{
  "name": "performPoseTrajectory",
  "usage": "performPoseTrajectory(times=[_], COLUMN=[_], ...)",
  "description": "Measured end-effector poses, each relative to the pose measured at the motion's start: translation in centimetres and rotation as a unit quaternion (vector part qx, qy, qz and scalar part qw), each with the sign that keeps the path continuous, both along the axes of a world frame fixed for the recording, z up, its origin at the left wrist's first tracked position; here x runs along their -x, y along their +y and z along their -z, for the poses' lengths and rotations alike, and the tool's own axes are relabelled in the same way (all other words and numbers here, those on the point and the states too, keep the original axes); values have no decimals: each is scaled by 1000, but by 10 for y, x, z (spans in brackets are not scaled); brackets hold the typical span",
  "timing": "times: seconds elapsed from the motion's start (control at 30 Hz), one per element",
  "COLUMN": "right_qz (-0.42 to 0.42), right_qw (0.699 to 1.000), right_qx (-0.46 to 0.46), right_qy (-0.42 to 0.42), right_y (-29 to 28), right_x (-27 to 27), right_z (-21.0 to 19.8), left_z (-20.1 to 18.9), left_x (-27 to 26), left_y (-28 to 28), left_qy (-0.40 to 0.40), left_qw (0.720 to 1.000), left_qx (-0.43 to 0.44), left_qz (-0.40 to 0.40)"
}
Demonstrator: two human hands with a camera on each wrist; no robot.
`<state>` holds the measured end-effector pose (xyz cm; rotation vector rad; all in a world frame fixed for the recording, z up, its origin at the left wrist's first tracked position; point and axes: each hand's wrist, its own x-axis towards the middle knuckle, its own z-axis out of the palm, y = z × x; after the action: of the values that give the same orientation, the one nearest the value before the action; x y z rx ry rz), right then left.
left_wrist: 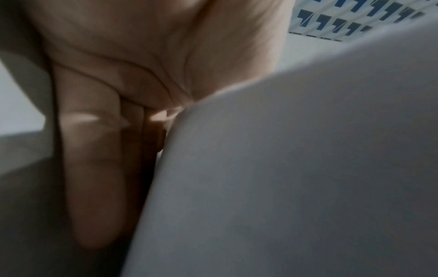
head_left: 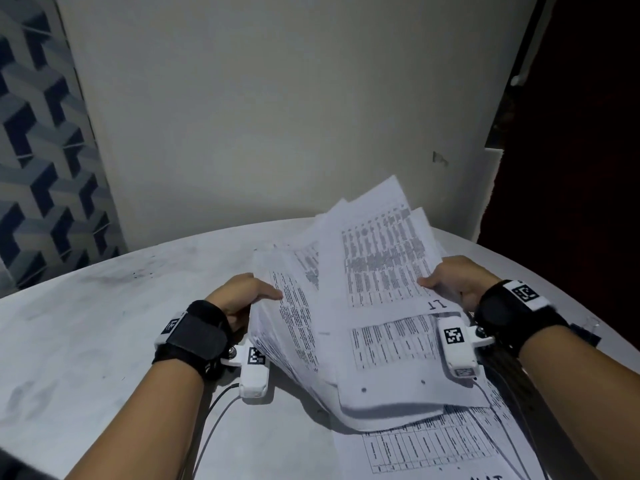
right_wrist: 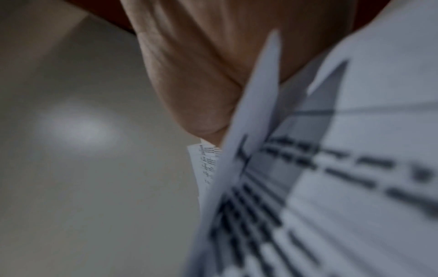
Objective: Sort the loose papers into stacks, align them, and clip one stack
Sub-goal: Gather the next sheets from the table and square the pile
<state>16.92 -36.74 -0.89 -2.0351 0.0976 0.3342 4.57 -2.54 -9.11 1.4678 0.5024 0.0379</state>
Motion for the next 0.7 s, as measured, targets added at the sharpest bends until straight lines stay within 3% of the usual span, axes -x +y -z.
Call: performPoseTrajectory(times=[0.13, 0.37, 0.53, 0.63, 0.7], right_qz=[26, -34, -72, -72, -73], right_qw=[989, 979, 995, 997, 996], right_qx=[-123, -153, 18, 33, 53], right_qy=[80, 128, 63, 16, -4], right_y=[-24, -25, -2, 10, 15], right_x=[4, 34, 48, 52, 48], right_z=[-8, -7, 19, 24, 28], left_z=[-19, -16, -14, -10, -10], left_x=[16, 7, 6, 5, 4], left_y=[-16, -17, -18, -18, -18], left_qy=[6, 22, 22, 6, 15], left_qw=[1000, 1000, 999, 998, 998], left_qx=[-9, -11, -35, 49, 60], left_qz=[4, -17, -27, -33, 5])
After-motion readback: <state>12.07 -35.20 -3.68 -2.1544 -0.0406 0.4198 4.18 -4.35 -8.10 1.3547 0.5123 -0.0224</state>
